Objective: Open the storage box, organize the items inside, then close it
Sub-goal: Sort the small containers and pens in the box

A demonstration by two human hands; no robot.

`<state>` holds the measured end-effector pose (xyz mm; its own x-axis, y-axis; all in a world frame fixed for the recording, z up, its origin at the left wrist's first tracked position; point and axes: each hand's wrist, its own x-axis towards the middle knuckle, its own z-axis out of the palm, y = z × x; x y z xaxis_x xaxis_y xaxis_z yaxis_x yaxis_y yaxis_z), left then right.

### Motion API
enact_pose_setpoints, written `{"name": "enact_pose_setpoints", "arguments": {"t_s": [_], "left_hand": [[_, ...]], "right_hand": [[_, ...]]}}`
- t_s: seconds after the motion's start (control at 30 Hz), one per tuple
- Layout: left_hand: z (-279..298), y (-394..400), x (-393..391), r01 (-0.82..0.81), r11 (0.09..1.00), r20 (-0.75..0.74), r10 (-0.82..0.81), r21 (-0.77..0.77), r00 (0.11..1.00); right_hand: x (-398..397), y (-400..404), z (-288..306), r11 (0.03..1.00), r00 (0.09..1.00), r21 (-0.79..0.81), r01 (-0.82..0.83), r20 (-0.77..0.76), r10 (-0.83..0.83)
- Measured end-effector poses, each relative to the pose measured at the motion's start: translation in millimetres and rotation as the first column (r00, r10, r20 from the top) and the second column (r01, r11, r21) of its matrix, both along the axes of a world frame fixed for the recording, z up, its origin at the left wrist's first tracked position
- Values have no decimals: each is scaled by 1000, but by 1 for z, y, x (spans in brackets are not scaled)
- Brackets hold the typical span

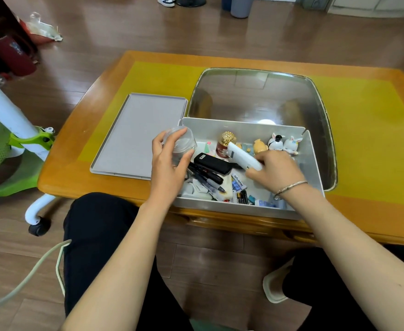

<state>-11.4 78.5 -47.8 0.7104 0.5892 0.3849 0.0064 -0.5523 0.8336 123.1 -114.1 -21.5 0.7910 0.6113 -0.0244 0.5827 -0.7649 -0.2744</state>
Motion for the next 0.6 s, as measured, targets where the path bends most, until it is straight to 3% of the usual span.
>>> {"name": "enact_pose_setpoints", "arguments": {"t_s": [0.3,0.47,0.6], "left_hand": [[1,-3,1,-37,999,-7,36,-32,999],[3,-5,-1,-66,987,-21,63,-145,998],[7,-6,-5,-77,972,-69,64,-221,996]], "right_hand": [[20,-29,3,1000,986,25,16,164,-20],[10,-15,-7,995,997,95,-27,74,20],[2,-2,-12,994,973,52,-97,-203,106]]}}
